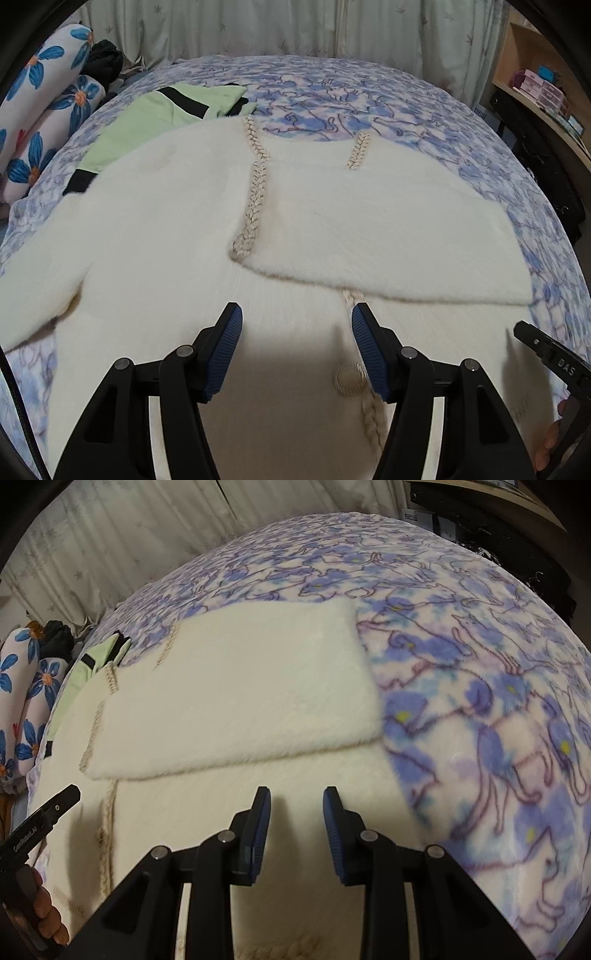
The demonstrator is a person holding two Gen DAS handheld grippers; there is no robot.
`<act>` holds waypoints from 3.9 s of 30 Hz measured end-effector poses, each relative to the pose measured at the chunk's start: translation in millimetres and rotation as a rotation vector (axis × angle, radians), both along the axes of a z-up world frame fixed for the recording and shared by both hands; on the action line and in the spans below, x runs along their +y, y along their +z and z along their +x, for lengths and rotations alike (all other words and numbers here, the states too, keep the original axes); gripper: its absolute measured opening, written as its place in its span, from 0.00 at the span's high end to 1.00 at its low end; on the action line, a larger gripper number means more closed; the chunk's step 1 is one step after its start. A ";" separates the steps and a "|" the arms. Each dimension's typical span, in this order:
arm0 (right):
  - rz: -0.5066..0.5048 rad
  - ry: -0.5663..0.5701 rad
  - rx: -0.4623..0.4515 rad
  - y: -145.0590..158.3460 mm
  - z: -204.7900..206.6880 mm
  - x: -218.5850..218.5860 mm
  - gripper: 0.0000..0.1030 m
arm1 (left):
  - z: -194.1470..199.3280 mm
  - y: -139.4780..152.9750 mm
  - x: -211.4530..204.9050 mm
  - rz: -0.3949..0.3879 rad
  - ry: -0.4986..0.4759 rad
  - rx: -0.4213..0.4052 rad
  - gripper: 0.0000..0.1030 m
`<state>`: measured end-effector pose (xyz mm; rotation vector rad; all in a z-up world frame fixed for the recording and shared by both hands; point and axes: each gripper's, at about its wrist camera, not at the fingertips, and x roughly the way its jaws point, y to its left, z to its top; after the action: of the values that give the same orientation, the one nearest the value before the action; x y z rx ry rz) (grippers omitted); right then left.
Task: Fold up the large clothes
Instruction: 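Release the cardigan and move both tools toward the other sleeve, then grasp the other sleeve with the left gripper and fold it across the body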
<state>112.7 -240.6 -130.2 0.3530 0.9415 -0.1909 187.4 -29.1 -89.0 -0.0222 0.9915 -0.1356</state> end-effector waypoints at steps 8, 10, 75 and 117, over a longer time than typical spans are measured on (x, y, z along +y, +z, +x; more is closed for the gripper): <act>0.008 0.036 -0.013 16.1 -17.0 27.9 0.72 | -46.3 16.5 8.4 0.058 -0.019 -0.010 0.41; 0.015 0.052 -0.019 20.9 -21.3 35.9 0.72 | -58.3 22.3 13.5 0.067 -0.014 -0.017 0.41; -0.124 0.674 -0.077 17.0 56.5 475.8 0.65 | -115.7 -59.1 474.6 -0.399 0.651 -0.028 0.32; 0.045 0.376 -0.164 51.9 24.0 267.5 0.65 | -53.3 95.4 246.8 -0.117 0.303 -0.340 0.93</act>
<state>136.7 26.9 -78.3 0.2236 0.8335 0.2006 134.1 217.7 6.4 -0.2484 0.6304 0.0801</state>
